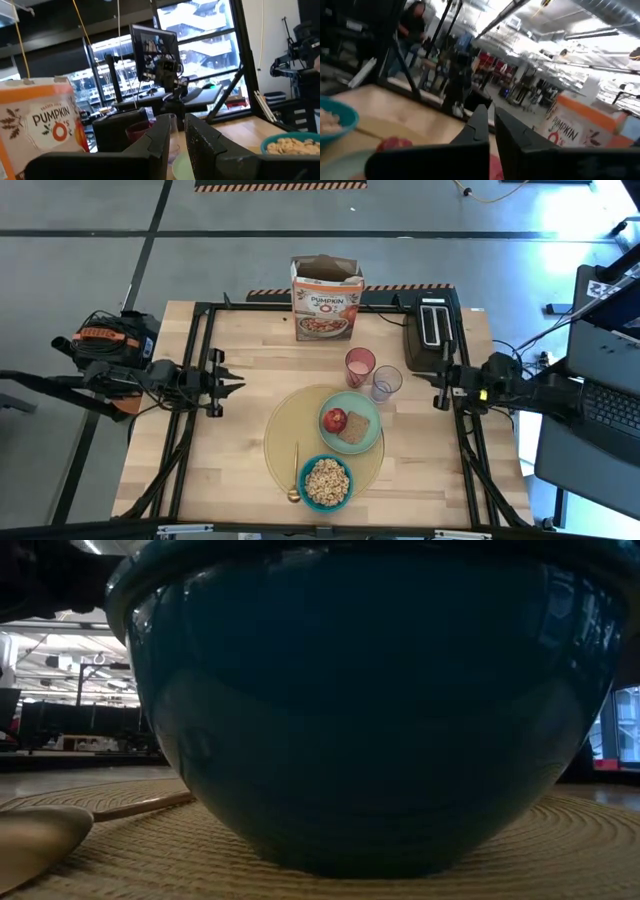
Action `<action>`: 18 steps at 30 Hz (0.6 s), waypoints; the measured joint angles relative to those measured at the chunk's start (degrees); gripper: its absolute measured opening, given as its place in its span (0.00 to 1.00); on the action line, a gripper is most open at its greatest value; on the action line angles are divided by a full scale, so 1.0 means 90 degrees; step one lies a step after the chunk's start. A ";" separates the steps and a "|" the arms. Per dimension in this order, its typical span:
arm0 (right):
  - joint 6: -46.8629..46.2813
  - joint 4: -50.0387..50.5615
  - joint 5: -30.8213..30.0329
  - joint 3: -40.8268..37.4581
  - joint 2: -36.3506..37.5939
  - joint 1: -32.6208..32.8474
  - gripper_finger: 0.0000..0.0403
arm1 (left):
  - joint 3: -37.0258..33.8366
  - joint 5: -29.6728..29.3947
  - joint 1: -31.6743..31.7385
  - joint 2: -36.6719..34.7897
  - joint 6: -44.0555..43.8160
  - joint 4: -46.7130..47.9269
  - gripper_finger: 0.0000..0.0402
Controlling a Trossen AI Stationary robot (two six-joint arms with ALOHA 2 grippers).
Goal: Arrange a breakfast setting
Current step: Return to Home Position
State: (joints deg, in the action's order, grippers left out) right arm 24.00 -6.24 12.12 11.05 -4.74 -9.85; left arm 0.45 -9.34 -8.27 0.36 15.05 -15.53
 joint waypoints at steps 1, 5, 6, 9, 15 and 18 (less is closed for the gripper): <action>-0.0116 0.0102 0.0008 0.0006 0.0155 0.0005 0.02 | 0.0000 0.0001 -0.0001 0.0000 -0.0006 0.0043 0.13; -0.0336 0.0173 0.0140 -0.0133 0.0511 0.0014 0.02 | 0.0000 0.0000 0.0000 0.0000 -0.0307 0.0232 0.13; -0.0358 0.0155 0.0174 -0.0219 0.0502 0.0022 0.02 | 0.0000 0.0000 -0.0002 0.0000 -0.0391 0.0326 0.13; -0.0432 -0.0702 -0.0010 -0.0630 0.0513 0.0110 0.02 | 0.0000 -0.0004 -0.0002 0.0000 -0.0564 0.0532 0.13; -0.0547 -0.1061 -0.0595 -0.1180 0.0478 0.0479 0.02 | 0.0000 -0.0261 -0.0002 0.0000 -0.0818 0.0790 0.13; -0.0622 -0.0809 -0.0906 -0.1180 0.0503 0.0716 0.02 | 0.0000 -0.0521 0.0002 0.0000 -0.1042 0.0952 0.13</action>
State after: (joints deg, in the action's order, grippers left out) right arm 18.40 -13.52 3.97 0.43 -0.21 -3.41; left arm 0.45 -14.03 -8.25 0.36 5.67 -6.96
